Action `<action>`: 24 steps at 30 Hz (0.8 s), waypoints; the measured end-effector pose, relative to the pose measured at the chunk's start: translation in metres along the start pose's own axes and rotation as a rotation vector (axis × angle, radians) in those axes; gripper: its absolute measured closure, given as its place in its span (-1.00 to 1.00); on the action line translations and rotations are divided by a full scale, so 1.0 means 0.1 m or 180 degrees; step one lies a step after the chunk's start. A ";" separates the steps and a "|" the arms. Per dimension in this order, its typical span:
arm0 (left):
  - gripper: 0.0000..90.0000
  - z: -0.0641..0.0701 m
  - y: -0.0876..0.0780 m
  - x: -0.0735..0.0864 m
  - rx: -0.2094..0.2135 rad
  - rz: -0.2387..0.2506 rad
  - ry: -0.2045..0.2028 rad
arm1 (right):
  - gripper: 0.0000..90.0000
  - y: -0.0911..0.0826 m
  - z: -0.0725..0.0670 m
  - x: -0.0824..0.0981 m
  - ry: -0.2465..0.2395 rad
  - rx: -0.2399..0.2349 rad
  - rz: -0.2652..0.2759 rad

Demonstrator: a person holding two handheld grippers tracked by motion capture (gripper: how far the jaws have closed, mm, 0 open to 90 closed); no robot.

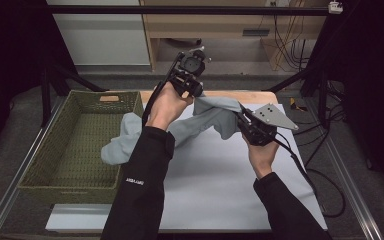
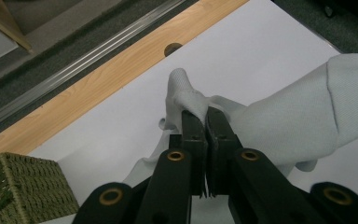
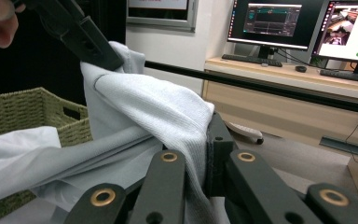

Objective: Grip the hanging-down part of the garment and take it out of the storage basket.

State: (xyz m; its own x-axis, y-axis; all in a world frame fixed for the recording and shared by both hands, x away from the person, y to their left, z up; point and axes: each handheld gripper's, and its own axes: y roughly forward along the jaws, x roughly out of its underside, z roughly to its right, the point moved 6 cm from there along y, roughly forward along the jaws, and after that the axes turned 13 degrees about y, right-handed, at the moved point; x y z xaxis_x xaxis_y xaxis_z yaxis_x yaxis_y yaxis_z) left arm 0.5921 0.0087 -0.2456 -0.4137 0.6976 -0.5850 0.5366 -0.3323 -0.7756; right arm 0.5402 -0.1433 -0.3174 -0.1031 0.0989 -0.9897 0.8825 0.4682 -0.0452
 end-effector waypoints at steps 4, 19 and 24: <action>0.93 0.03 0.00 -0.03 0.0027 0.0018 -0.0001 | 0.95 -0.02 0.07 -0.06 0.0010 0.0052 0.0013; 0.93 0.06 0.02 -0.06 0.0012 -0.0041 0.0009 | 0.92 -0.03 0.10 -0.06 0.0037 -0.0088 -0.0091; 0.93 0.03 0.03 -0.03 -0.0029 -0.0087 -0.0027 | 0.42 -0.04 -0.01 0.20 0.0196 -0.0459 -0.0268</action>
State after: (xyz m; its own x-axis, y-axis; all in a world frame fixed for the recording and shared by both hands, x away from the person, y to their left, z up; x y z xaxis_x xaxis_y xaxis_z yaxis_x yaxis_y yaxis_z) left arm 0.5929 0.0044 -0.2469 -0.4344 0.7010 -0.5657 0.5316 -0.3075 -0.7892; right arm 0.5343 -0.1426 -0.3371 -0.2057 0.1055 -0.9729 0.7950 0.5977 -0.1032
